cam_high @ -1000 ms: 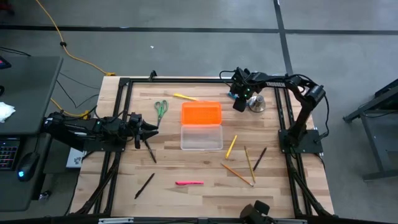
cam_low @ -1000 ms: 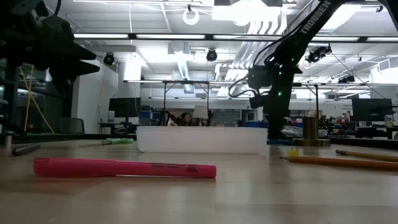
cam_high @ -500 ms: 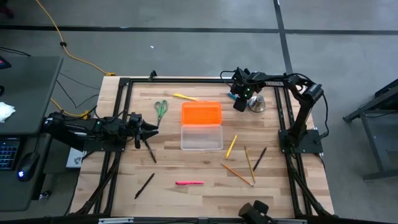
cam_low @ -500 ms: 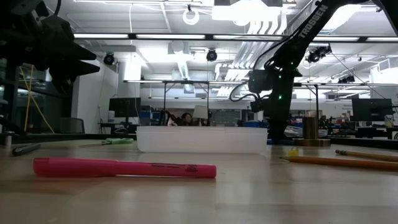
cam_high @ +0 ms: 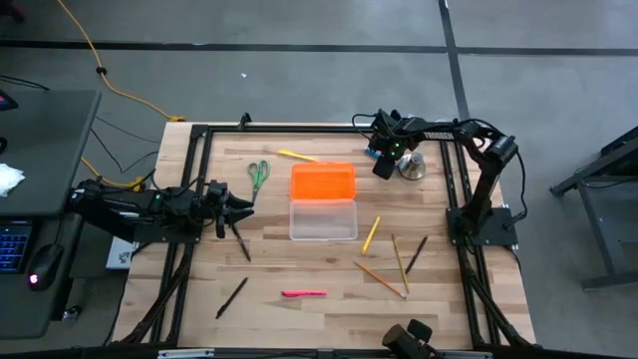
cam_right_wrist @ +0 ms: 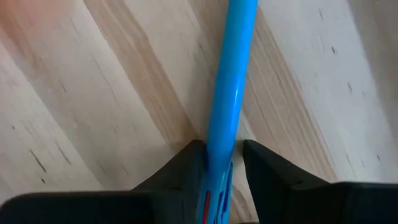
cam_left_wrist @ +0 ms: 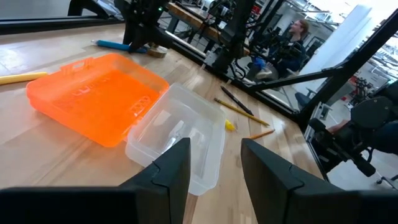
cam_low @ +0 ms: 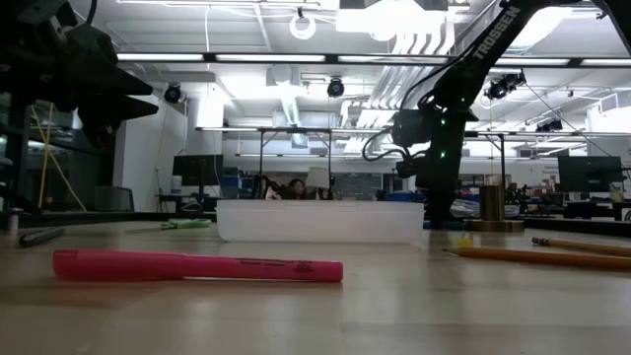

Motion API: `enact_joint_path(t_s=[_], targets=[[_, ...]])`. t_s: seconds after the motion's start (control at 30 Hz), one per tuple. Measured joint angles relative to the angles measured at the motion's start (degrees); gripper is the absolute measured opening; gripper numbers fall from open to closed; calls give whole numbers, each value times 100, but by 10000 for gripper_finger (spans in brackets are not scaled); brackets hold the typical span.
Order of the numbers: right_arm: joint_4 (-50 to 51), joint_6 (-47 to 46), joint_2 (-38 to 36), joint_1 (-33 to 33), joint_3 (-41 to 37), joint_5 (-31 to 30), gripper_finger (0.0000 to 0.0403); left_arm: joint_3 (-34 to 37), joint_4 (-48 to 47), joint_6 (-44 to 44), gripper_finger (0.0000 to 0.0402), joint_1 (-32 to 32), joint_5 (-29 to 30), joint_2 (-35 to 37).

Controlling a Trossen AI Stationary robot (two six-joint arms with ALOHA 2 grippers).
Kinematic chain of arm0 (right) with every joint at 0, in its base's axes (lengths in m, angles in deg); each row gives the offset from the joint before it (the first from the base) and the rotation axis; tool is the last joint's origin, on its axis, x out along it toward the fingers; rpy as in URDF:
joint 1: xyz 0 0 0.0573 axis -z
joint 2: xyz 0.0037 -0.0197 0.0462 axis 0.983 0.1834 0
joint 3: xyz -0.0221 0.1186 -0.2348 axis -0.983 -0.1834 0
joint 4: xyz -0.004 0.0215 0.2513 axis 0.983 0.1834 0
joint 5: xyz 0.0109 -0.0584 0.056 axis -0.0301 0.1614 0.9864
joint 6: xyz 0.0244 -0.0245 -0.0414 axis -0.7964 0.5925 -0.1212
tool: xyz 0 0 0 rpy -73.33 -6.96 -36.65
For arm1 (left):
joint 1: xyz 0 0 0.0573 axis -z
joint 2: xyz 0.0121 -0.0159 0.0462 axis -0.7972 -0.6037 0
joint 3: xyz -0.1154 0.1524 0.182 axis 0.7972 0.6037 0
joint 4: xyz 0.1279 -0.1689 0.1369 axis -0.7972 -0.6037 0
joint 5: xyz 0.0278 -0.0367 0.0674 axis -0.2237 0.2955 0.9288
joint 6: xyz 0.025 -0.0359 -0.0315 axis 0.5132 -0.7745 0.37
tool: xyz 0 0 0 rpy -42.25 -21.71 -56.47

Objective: Pick & place school supplies into a supply box
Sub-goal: Put the blue pen into the orange supply box

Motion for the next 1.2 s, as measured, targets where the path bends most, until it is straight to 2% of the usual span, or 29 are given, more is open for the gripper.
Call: enact_joint_path(t_s=[0.43, 0.97, 1.1, 1.2], targets=[[-44, -294, 7, 7, 0, 141, 24, 0, 2, 0, 172, -1, -26, -1], [-119, -669, -50, 4, -11, 244, 20, 0, 3, 0, 172, -1, -20, -1], [-242, -778, -131, 7, -11, 424, 18, -1, 4, 0, 172, 1, -17, 0], [-364, -945, -186, -4, -11, 777, 18, 0, 4, 0, 172, 1, -13, -1]])
